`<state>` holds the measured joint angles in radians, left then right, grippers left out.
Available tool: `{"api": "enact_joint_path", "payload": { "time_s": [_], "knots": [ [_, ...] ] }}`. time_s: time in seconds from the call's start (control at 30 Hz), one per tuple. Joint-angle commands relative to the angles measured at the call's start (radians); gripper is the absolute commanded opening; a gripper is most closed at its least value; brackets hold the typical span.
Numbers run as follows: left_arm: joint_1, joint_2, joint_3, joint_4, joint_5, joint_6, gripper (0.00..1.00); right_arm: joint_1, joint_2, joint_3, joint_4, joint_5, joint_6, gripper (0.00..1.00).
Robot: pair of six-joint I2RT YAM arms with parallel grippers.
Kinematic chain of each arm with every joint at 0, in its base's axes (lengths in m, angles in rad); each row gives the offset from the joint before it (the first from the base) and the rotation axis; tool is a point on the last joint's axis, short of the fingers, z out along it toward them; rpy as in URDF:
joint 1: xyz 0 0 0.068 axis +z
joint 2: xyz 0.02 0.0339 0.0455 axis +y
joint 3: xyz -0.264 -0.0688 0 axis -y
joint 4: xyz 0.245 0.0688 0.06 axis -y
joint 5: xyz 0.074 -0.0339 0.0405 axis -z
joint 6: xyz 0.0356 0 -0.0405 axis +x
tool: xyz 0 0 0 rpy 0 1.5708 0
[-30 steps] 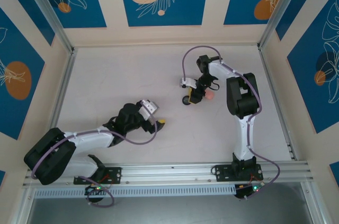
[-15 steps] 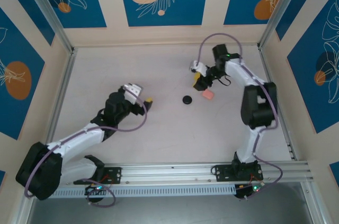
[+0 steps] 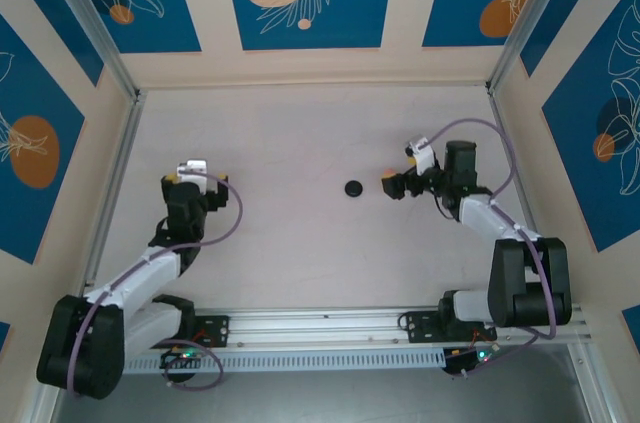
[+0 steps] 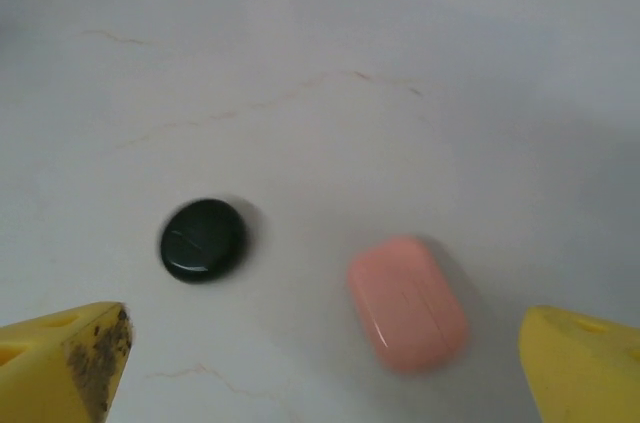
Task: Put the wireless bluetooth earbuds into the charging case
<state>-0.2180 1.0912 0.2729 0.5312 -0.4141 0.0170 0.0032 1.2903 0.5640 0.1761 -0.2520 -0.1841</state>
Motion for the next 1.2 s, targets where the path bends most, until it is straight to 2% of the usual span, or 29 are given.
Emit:
{"api": "enact_joint_path", "payload": {
  "time_s": [0.0,0.07,0.13,0.17,0.23,0.27,0.33,0.4,0.43,0.47,0.6,0.7,0.77,0.83,0.9,0.97,1.0,1.03,1.17],
  "knots": [
    [0.025,0.122,-0.023,0.268,-0.013,-0.007,1.0,-0.012,-0.044,-0.066,0.259,0.175,0.151,0.99],
    [0.027,0.242,-0.012,0.403,0.025,0.031,1.0,-0.021,-0.026,-0.064,0.263,0.189,0.17,0.99],
    [0.029,0.311,0.023,0.44,0.08,0.086,1.0,-0.025,-0.009,-0.05,0.245,0.192,0.175,0.99],
    [0.03,0.358,0.036,0.437,0.068,0.075,1.0,-0.026,-0.006,-0.052,0.248,0.196,0.181,0.99],
    [0.049,0.495,-0.001,0.65,0.09,0.066,1.0,-0.025,-0.005,-0.082,0.298,0.204,0.207,0.99],
    [0.05,0.521,-0.017,0.728,0.078,0.074,1.0,-0.018,0.001,-0.131,0.39,0.208,0.232,0.99],
    [0.061,0.462,0.013,0.566,0.089,0.04,1.0,0.023,0.039,-0.187,0.542,0.211,0.187,0.99],
    [0.094,0.483,0.073,0.492,0.122,0.018,1.0,0.09,0.107,-0.164,0.546,0.274,0.13,0.99],
    [0.113,0.466,0.104,0.387,0.149,-0.004,1.0,0.124,0.146,-0.145,0.559,0.335,0.122,0.99],
    [0.127,0.464,0.083,0.426,0.17,-0.016,1.0,0.129,0.139,-0.124,0.502,0.369,0.124,0.99],
    [0.134,0.471,0.079,0.45,0.179,-0.016,1.0,0.126,0.146,-0.135,0.537,0.389,0.133,0.99],
    [0.134,0.468,0.077,0.451,0.187,-0.011,1.0,0.03,0.216,-0.006,0.376,0.35,0.23,0.99],
    [0.132,0.468,0.078,0.448,0.19,-0.01,1.0,-0.042,0.262,0.082,0.254,0.251,0.301,0.99],
    [0.132,0.467,0.08,0.442,0.194,-0.008,1.0,-0.007,0.242,0.033,0.316,0.284,0.269,0.99],
    [0.132,0.467,0.08,0.441,0.194,-0.007,1.0,0.015,0.207,-0.071,0.471,0.318,0.246,0.99],
    [0.132,0.467,0.08,0.441,0.195,-0.006,1.0,-0.056,0.24,-0.152,0.652,0.155,0.279,0.99],
    [0.132,0.467,0.081,0.441,0.196,-0.005,1.0,-0.062,0.246,-0.166,0.693,0.142,0.288,0.99],
    [0.132,0.467,0.081,0.439,0.198,-0.005,1.0,-0.046,0.231,-0.152,0.634,0.148,0.263,0.99],
    [0.132,0.467,0.087,0.429,0.216,0.003,1.0,-0.033,0.239,-0.145,0.633,0.222,0.276,0.99]
  ]
}}
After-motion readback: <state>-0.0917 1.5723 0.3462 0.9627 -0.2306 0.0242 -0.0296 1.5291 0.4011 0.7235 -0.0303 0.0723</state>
